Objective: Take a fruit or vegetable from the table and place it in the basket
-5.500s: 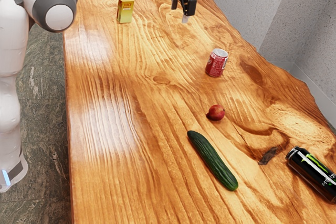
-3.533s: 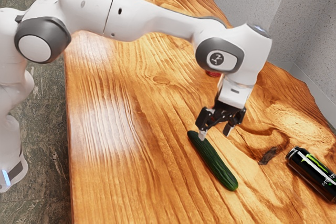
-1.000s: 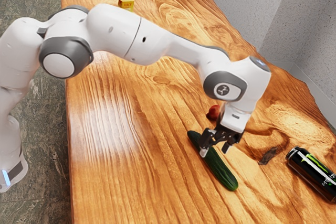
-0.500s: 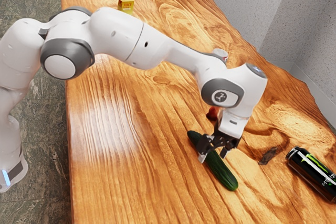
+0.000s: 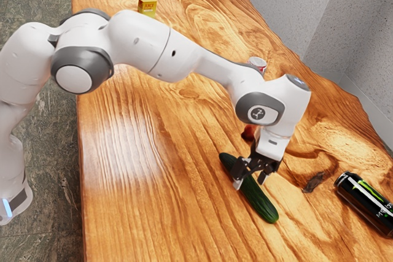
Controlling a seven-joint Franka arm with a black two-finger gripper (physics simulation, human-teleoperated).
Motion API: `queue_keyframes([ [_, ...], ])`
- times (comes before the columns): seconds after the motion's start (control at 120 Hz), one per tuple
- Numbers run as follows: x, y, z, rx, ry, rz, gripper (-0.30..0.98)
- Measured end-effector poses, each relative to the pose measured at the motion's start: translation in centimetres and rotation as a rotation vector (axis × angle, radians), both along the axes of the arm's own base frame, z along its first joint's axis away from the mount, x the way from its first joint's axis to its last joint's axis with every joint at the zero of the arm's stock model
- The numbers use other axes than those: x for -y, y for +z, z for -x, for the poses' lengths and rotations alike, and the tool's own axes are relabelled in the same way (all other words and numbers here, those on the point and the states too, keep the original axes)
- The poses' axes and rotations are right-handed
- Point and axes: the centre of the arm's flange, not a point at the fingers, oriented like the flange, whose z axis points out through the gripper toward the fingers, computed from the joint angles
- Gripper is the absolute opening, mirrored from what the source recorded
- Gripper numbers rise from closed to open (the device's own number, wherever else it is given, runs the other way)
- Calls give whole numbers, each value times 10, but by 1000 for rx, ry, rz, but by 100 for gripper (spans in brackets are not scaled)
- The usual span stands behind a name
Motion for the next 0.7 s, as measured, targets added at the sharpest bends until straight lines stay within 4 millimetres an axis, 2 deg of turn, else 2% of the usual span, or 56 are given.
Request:
queue_keyframes([
  [0.158, -3, 2, -3, 8, 13, 16, 38],
  [0.267, -3, 6, -5, 20, 15, 22, 26],
  [0.367, 1, 47, -13, 109, -8, 11, 22],
  [0.417, 5, 81, -19, 181, -25, 6, 22],
  [0.508, 40, 153, -22, 330, -112, 24, 22],
  [0.558, 64, 178, -25, 396, -166, 52, 22],
  [0.608, 86, 180, -27, 418, -216, 78, 22],
  [0.7, 121, 164, -26, 430, -301, 125, 21],
])
